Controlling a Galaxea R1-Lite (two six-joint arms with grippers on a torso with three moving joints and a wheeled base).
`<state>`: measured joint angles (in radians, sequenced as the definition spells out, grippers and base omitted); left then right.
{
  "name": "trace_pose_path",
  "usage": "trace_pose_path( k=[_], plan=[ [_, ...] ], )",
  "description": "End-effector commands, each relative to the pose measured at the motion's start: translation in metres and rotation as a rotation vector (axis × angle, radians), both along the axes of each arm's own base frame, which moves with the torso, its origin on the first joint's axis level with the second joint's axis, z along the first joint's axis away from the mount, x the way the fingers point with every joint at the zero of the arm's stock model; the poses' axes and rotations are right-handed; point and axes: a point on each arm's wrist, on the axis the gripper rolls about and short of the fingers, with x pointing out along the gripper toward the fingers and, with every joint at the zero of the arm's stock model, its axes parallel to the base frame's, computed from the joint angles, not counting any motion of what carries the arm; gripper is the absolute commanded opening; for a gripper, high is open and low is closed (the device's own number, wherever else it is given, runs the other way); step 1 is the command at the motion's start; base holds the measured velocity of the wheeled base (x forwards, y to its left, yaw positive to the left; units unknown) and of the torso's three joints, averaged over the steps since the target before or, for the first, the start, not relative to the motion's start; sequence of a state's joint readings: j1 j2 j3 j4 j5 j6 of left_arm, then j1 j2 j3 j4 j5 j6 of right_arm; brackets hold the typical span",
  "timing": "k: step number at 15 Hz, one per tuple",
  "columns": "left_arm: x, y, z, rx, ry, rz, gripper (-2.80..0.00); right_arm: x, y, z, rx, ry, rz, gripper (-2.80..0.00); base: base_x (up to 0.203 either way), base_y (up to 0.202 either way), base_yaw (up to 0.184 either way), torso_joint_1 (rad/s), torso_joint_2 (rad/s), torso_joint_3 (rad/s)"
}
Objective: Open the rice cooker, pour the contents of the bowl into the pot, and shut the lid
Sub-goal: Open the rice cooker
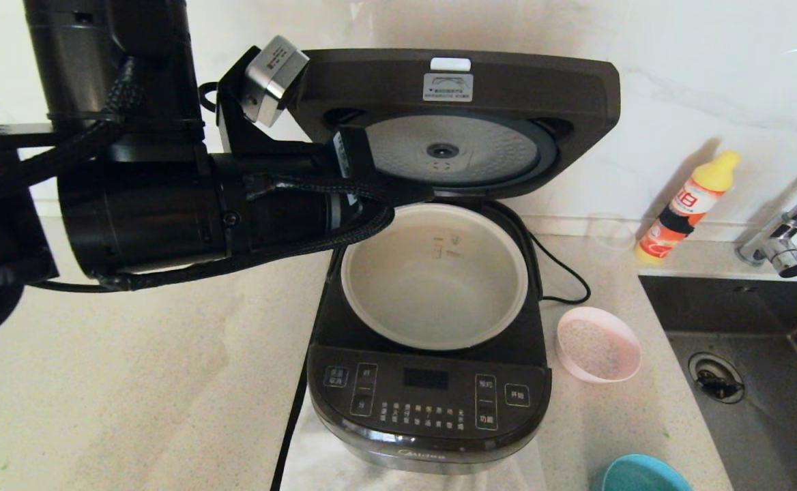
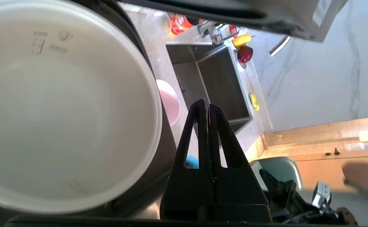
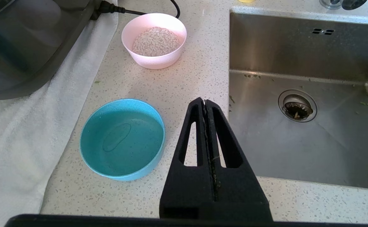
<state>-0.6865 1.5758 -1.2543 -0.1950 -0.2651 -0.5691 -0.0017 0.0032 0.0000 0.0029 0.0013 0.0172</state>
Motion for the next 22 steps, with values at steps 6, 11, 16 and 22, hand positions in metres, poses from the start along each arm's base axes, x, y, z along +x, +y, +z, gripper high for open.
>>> trace_pose_path(
  k=[6,11,16,22],
  plan=[
    [0.019,-0.013,0.006,-0.025,-0.047,0.011,-2.8,0.0,0.0,0.0,0.001,0.002,0.0,-2.8,0.0,0.0,0.0,0.0,0.0,0.0],
    [0.033,-0.015,0.008,-0.023,-0.073,0.033,-2.8,0.0,0.0,0.0,0.0,0.002,0.0,-2.8,0.0,0.0,0.0,0.0,0.0,0.0],
    [0.039,-0.017,0.013,-0.029,-0.093,0.039,-2.8,0.0,0.0,0.0,0.001,0.002,0.0,-2.8,0.0,0.0,0.0,0.0,0.0,0.0],
    [0.049,-0.023,0.014,-0.025,-0.113,0.039,-2.8,0.0,0.0,0.0,0.0,0.002,0.0,-2.8,0.0,0.0,0.0,0.0,0.0,0.0]
  ],
)
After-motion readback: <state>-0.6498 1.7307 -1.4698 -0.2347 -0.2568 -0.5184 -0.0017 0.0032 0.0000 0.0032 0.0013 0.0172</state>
